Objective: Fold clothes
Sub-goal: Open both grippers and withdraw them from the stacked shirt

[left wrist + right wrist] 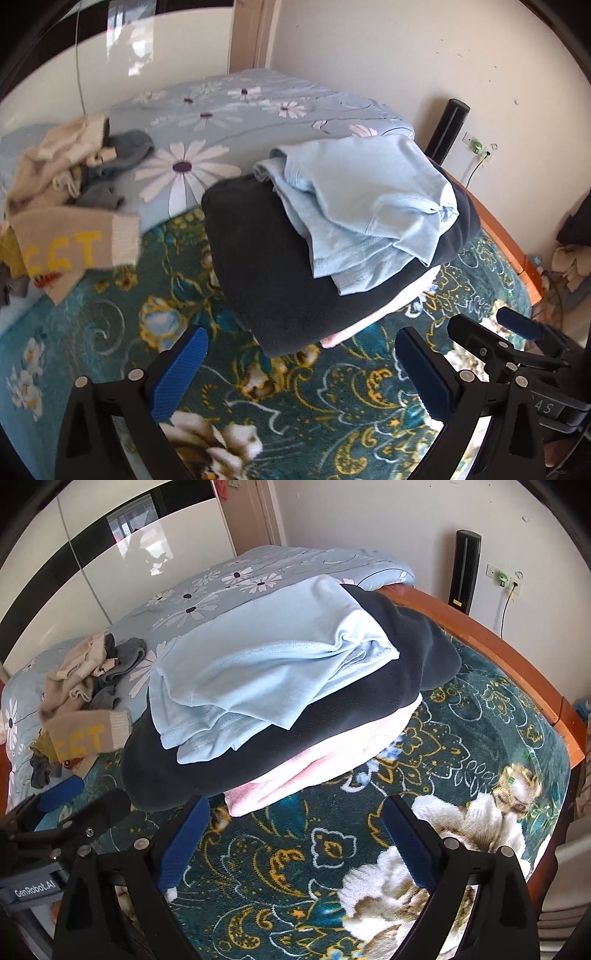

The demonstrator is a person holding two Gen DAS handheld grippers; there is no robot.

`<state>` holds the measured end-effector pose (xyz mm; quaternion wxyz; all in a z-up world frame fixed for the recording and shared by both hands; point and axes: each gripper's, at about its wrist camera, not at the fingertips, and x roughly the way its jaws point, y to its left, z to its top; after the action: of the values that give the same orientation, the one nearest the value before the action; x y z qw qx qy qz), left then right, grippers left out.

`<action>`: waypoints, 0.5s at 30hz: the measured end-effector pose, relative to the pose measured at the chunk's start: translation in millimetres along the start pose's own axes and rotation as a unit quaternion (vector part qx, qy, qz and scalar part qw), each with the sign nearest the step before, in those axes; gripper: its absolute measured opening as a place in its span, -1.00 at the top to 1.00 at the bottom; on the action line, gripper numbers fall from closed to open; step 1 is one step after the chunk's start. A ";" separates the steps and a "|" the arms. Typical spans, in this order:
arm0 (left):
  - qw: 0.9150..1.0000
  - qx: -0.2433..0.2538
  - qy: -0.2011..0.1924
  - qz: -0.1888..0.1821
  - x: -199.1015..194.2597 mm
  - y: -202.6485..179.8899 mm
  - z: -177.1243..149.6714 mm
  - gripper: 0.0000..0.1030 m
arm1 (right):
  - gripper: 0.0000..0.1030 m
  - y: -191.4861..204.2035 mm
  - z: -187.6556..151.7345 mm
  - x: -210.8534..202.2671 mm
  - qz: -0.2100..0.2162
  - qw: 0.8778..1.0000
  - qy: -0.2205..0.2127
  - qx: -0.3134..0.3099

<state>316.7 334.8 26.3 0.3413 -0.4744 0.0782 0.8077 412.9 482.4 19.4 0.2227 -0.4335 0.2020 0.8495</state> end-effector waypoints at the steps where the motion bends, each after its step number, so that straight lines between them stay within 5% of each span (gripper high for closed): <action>1: 1.000 -0.016 0.007 -0.008 1.3 4.1 -1.0 -1.00 | -0.85 -0.4 -0.8 -0.2 0.000 1.000 -0.001 0.001; 6: 0.997 -0.073 0.013 -0.028 3.2 18.3 -3.2 -1.00 | -0.86 -2.2 -4.3 -2.0 -0.007 1.000 -0.004 -0.001; 15: 0.999 -0.038 0.002 -0.023 -0.3 1.1 -0.2 -1.00 | -1.00 -0.7 -4.5 -0.4 -0.009 1.000 -0.002 -0.010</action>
<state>316.3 333.8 26.2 0.3415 -0.4904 0.0372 0.8009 416.4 480.5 17.2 0.2260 -0.4360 0.1894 0.8503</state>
